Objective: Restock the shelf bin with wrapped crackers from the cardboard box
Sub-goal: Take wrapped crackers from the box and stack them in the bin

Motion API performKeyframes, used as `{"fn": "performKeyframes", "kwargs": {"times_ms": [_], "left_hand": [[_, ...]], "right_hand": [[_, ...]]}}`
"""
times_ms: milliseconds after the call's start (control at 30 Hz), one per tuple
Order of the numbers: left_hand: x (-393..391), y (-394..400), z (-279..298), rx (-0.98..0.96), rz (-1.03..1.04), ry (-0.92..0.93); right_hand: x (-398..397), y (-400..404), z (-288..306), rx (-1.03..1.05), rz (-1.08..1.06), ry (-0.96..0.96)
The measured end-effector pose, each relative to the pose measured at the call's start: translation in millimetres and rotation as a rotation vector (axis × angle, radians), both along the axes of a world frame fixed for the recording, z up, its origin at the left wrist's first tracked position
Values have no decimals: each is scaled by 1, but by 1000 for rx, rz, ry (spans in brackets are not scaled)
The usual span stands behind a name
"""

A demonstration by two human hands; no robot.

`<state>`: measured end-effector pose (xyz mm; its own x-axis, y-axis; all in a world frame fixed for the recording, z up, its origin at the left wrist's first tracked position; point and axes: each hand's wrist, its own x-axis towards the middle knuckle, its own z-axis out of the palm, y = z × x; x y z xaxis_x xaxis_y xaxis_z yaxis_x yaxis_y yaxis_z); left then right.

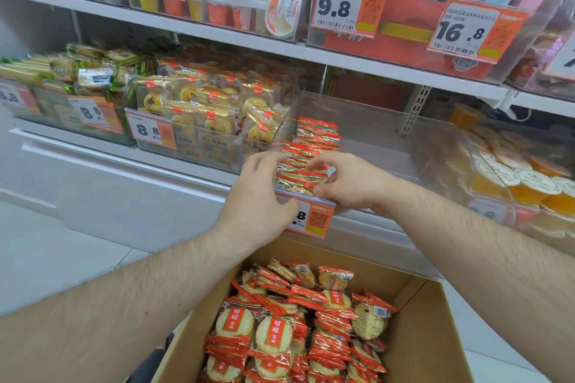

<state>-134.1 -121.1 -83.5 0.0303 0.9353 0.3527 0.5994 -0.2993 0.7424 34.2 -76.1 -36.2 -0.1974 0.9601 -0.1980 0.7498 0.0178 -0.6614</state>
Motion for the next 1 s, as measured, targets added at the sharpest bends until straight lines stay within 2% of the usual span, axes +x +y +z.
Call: {"fn": "performKeyframes", "kwargs": {"times_ms": [100, 200, 333, 500, 667, 767, 933, 1000], "left_hand": [[2, 0, 0, -7, -3, -14], [4, 1, 1, -6, 21, -47], [6, 3, 2, 3, 31, -47], [6, 3, 3, 12, 44, -48], [6, 4, 3, -1, 53, -24], [7, 5, 3, -17, 65, -18], [8, 5, 4, -17, 69, -11], [8, 6, 3, -27, 57, -45]], "right_hand": [[8, 1, 3, -172, -101, 197], [8, 5, 5, -283, -65, 133], [2, 19, 3, -350, -58, 167], [-5, 31, -2, -482, -86, 103], [-12, 32, 0, -511, -102, 68], [-10, 31, 4, -543, -109, 143], [4, 20, 12, -637, -155, 400], [7, 16, 16, -621, -161, 368]]}}
